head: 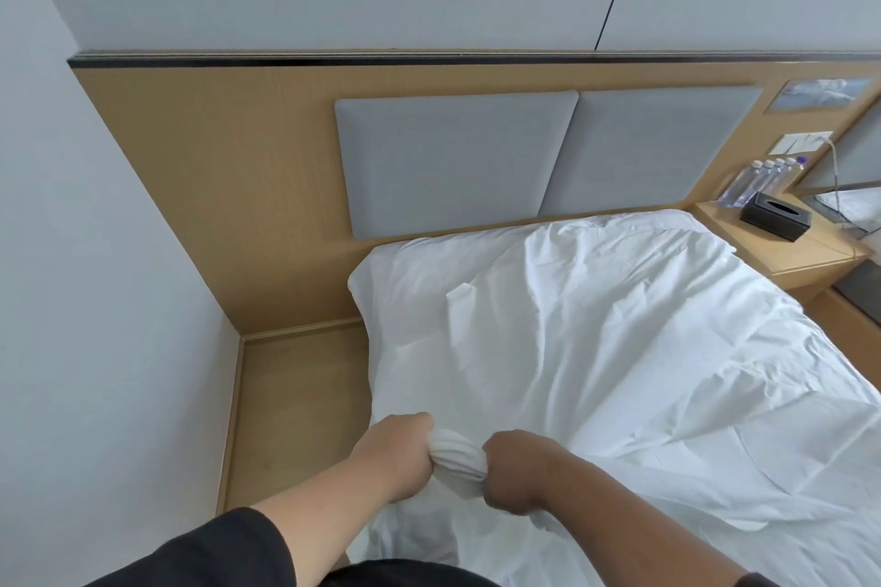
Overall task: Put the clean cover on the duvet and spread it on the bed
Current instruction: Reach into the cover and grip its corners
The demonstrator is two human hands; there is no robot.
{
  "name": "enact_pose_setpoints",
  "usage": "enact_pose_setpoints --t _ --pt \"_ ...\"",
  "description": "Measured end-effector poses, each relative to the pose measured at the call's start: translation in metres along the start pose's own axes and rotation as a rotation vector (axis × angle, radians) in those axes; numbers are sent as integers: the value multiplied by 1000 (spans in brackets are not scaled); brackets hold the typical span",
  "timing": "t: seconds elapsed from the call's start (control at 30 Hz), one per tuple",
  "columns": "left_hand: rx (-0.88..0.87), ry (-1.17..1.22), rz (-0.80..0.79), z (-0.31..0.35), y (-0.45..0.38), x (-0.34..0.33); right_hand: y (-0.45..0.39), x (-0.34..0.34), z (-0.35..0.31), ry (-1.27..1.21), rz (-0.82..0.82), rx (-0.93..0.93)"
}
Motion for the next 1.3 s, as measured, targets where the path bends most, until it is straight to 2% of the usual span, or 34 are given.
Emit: enact_pose_setpoints --t 0.2,0.3,0.43,0.5,0.67,0.73,0.83,0.93,1.1,1.3 --pt "-9 551 20 8 12 12 6 12 1 -287 328 81" --pt "-23 851 -92 15 23 9 10 16 -1 -409 313 141" --pt "0 1073 -275 20 35 -4 18 21 -2 -439 272 211" --pt "55 1001 -348 16 38 -11 20 25 0 -356 258 221" --pt "123 66 -311 1 32 -20 17 26 -2 -31 182 182" --pt "111 -92 -250 3 30 -23 15 20 -8 80 169 151" --pt "40 -224 -57 7 26 -12 18 19 -18 209 324 158" --pt "-20 -193 66 6 24 -5 20 19 -19 112 446 204" --pt "-55 -103 123 6 29 -2 17 7 -2 -235 345 192" --pt "-132 373 64 24 35 7 27 4 1 -462 464 273"
Point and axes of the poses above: each hand's wrist, its own y-axis away from the middle knuckle, its own x-axis out of the back of the hand, z = x × y, the point moved 10 cm from there along -y, towards the middle knuckle, and after that the axes turned 4 degrees about y, right-handed, at the moved point
